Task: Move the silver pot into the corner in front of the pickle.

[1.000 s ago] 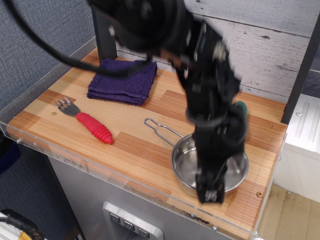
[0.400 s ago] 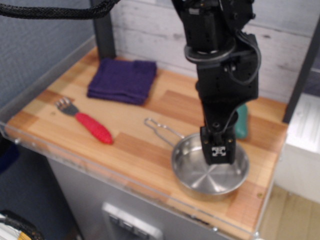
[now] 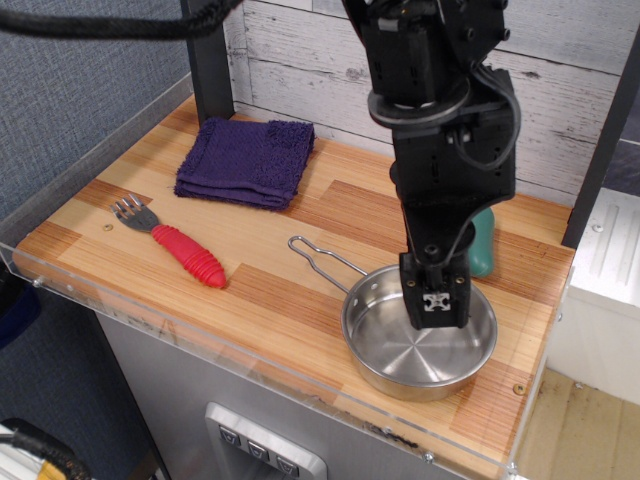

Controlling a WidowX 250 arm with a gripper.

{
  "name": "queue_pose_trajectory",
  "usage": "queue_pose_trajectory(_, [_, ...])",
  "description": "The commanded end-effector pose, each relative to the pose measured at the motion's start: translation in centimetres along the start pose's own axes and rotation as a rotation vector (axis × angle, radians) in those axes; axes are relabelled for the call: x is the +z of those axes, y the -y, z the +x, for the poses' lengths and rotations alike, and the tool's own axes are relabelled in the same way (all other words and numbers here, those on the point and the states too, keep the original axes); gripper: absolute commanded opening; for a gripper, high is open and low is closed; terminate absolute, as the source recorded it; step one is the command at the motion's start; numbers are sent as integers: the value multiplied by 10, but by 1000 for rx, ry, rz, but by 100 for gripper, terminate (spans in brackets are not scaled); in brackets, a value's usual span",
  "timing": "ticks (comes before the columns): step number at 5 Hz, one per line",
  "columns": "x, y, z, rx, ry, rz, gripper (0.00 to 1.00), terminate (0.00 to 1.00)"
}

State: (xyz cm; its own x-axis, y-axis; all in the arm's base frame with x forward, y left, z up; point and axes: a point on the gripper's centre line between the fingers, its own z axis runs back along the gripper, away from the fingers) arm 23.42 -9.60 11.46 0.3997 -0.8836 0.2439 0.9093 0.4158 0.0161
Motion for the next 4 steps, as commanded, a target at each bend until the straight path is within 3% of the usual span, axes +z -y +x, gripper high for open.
queue_pose_trajectory(1, [15, -3, 1, -14, 30, 37, 100, 0])
queue_pose_trajectory(3, [15, -3, 1, -14, 30, 37, 100, 0])
queue_pose_trajectory(4, [15, -3, 1, -14, 30, 37, 100, 100])
